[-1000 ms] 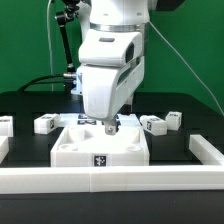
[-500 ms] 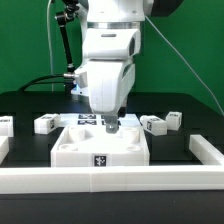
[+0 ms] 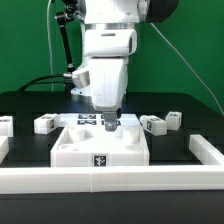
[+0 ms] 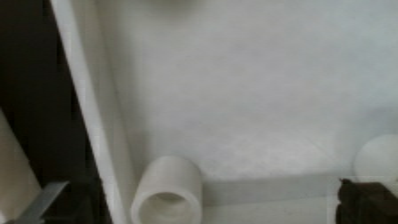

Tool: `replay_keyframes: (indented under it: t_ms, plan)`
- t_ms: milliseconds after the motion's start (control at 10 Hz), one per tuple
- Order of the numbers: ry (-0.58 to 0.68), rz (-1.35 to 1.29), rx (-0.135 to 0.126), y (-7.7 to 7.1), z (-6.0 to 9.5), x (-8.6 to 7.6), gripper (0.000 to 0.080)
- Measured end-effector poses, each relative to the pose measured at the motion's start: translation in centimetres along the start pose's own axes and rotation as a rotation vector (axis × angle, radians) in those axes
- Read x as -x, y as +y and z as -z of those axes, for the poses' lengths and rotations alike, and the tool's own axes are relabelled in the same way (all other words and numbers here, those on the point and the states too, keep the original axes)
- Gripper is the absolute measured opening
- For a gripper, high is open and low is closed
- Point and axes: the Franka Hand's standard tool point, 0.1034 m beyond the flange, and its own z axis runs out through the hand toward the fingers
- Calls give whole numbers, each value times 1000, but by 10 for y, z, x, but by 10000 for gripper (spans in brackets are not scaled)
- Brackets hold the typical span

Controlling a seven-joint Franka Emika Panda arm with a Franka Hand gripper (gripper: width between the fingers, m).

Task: Assemble square table

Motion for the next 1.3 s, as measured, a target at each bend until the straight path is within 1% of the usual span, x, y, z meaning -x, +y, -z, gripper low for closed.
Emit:
replay_keyframes:
  t_ms: [100,200,300,400,500,800,900,1000,1100,1200,1300]
  plan:
    - [2,17,17,-6,-2,-3,650]
    - [2,21,9,-22,-5,-5,650]
    - [1,20,-9,-40,-8,-7,650]
    - [2,24,-14,-49,-10,-7,650]
    - [1,23,-19,-54,-12,-7,650]
    - [1,22,-18,-52,-13,-6,650]
    - [2,23,-14,-55,-14,-6,650]
    - [3,25,-10,-68,-20,-5,650]
    - [7,28,8,-79,-25,-3,650]
    - [5,25,-7,-91,-32,1,650]
    - [5,22,-12,-96,-36,3,650]
